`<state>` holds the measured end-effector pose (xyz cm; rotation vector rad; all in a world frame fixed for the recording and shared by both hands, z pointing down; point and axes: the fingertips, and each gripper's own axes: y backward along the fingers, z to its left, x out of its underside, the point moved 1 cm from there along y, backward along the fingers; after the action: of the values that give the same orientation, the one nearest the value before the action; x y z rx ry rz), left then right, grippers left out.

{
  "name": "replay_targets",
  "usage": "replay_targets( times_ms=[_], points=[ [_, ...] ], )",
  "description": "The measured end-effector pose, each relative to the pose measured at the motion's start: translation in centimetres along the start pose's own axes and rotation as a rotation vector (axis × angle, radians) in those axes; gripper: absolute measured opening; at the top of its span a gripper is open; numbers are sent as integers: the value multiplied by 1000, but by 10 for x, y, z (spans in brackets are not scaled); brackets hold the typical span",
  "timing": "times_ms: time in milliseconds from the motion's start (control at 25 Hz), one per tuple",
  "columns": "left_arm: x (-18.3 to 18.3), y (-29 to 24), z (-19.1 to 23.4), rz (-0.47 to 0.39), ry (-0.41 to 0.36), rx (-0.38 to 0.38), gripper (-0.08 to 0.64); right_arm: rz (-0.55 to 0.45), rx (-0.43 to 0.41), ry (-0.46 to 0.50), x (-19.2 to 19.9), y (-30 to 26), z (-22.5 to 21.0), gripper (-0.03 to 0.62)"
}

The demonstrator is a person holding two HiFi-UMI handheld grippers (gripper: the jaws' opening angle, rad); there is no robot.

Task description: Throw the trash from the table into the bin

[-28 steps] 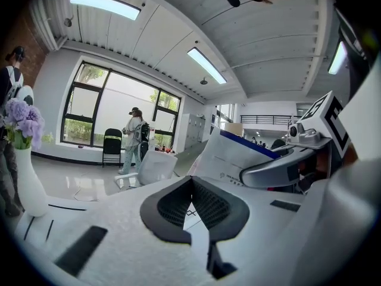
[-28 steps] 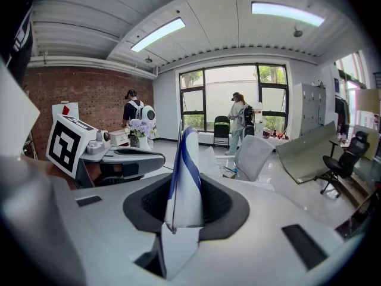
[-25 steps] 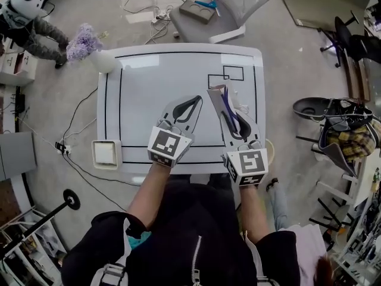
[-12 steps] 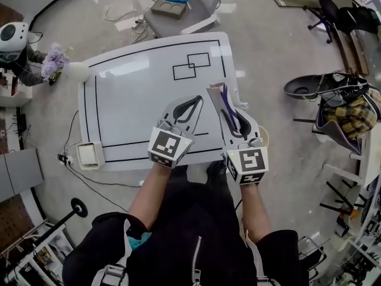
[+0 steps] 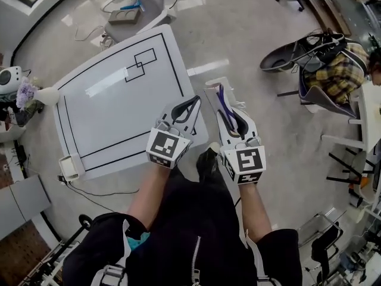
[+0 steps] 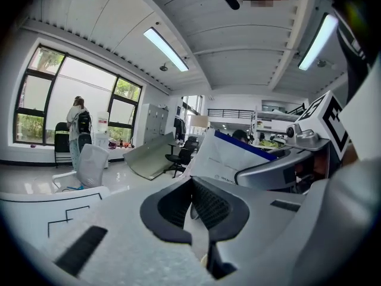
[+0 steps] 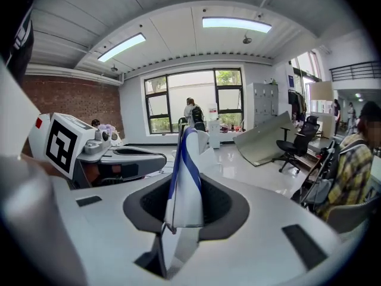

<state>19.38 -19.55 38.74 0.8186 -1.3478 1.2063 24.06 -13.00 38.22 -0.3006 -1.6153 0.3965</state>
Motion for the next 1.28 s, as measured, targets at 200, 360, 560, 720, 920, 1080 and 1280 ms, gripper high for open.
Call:
replay_targets(
  times_ms=[200,360,560,720,920,1080,1280],
  points=[
    [-4,-41,-63,-1,-14,43,6,1,37,-24,21,45,-55,100],
    [-4,-58,-105,18,-19,76,6,14,68,-41,37,76,-86,99],
    [4,-70,-129,44,-30,135,6,36,112,-88,58,90,-104,99],
    [17,-76,-134,64,-23,190,6,52,148,-131,72,92,-101,99],
    [26,-79,-136,77,-14,239,6,75,192,-167,86,89,-101,100],
    [33,-80,-138,84,1,265,8,68,235,-193,90,90,-103,100],
    [40,-78,-150,92,10,275,6,84,245,-204,102,98,-105,99]
  ],
)
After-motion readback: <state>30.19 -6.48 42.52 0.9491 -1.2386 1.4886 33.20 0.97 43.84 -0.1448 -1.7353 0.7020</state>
